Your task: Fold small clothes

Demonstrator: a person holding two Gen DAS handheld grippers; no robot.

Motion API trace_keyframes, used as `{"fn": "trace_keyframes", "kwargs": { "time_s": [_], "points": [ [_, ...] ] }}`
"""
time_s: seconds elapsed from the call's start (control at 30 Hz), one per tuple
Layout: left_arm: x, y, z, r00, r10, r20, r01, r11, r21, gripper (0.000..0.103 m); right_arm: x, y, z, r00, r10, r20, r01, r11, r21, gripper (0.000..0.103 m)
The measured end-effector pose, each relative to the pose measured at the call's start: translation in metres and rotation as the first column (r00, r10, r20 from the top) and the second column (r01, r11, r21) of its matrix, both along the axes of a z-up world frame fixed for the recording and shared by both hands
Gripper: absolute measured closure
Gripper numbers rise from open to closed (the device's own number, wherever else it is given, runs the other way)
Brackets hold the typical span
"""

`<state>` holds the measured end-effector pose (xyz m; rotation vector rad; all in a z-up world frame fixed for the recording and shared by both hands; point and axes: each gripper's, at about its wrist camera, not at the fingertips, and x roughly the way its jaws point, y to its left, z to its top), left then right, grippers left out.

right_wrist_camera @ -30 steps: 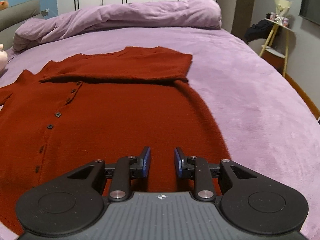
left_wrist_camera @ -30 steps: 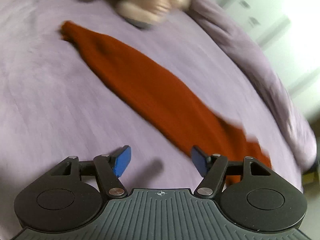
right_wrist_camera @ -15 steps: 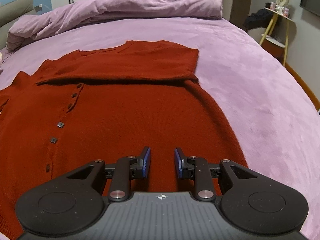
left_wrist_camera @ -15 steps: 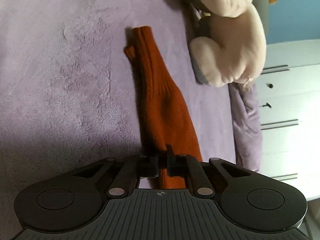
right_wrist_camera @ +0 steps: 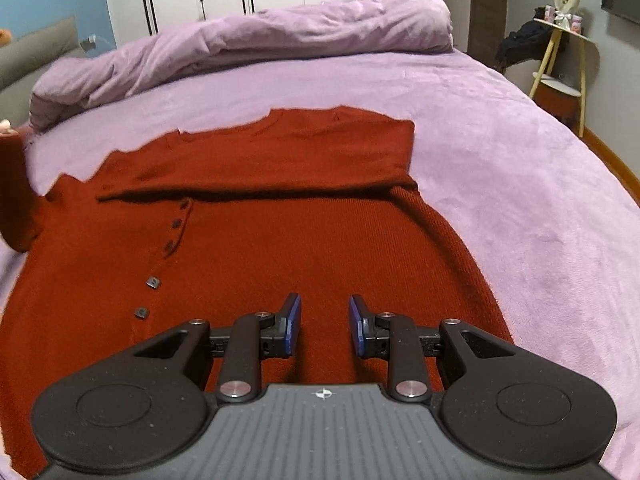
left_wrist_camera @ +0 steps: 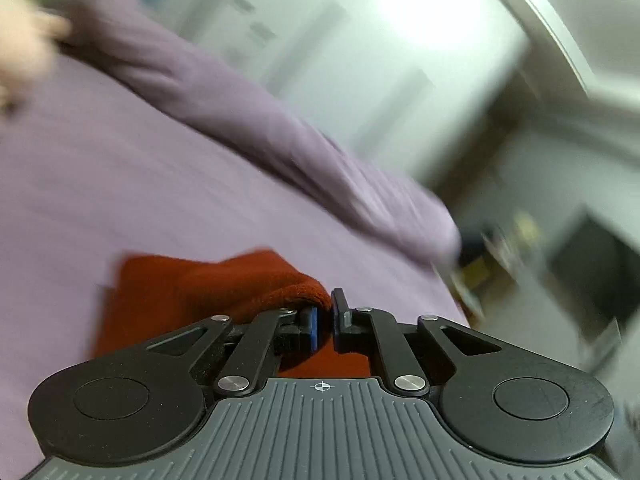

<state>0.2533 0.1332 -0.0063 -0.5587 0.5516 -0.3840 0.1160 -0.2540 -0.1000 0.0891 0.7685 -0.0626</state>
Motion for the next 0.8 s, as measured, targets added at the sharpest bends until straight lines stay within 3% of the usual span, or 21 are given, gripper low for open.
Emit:
{"fn": "trace_keyframes", "kwargs": {
  "time_s": [0.1,0.2,0.27,0.43,0.5,0.6,0.7,0.8],
  "points": [
    [0.000,-0.065,-0.026,0.991,-0.091,-0.100,0.097,0.993,0.062,0.062,-0.001,-0.005,0.002,1.000,0.001,0.012,-0.002,0.999,0.032,0.078],
    [-0.007,-0.085,-0.059,0.971,-0.071,-0.226,0.097,0.990,0.107,0.061,0.001,-0.013,0.005,1.000,-0.005,0.024,0.003,0.997,0.071,0.078],
    [-0.019,-0.077,-0.072,0.959,-0.007,-0.285,0.053,0.987,0.152,0.058,0.007,-0.015,0.006,0.999,0.016,0.029,-0.019,0.995,0.099,0.077],
    [-0.058,-0.027,-0.083,0.934,0.178,-0.309,-0.120,0.973,0.196,0.051,0.034,0.006,0.004,0.992,0.116,0.058,-0.121,0.988,0.098,0.074],
    [-0.072,-0.009,-0.085,0.911,0.253,-0.325,-0.190,0.958,0.213,0.050,0.044,0.034,0.004,0.974,0.206,0.094,-0.209,0.977,0.032,0.066],
    [-0.084,0.008,-0.091,0.885,0.321,-0.336,-0.252,0.939,0.233,0.051,0.054,0.086,0.001,0.931,0.336,0.139,-0.321,0.939,-0.119,0.062],
    [-0.093,0.017,-0.090,0.888,0.321,-0.330,-0.259,0.941,0.219,0.051,0.058,0.137,-0.008,0.872,0.466,0.148,-0.416,0.866,-0.277,0.061],
    [-0.097,0.014,-0.086,0.897,0.329,-0.294,-0.257,0.931,0.259,0.050,0.064,0.174,-0.021,0.827,0.552,0.108,-0.464,0.779,-0.422,0.063]
  ]
}}
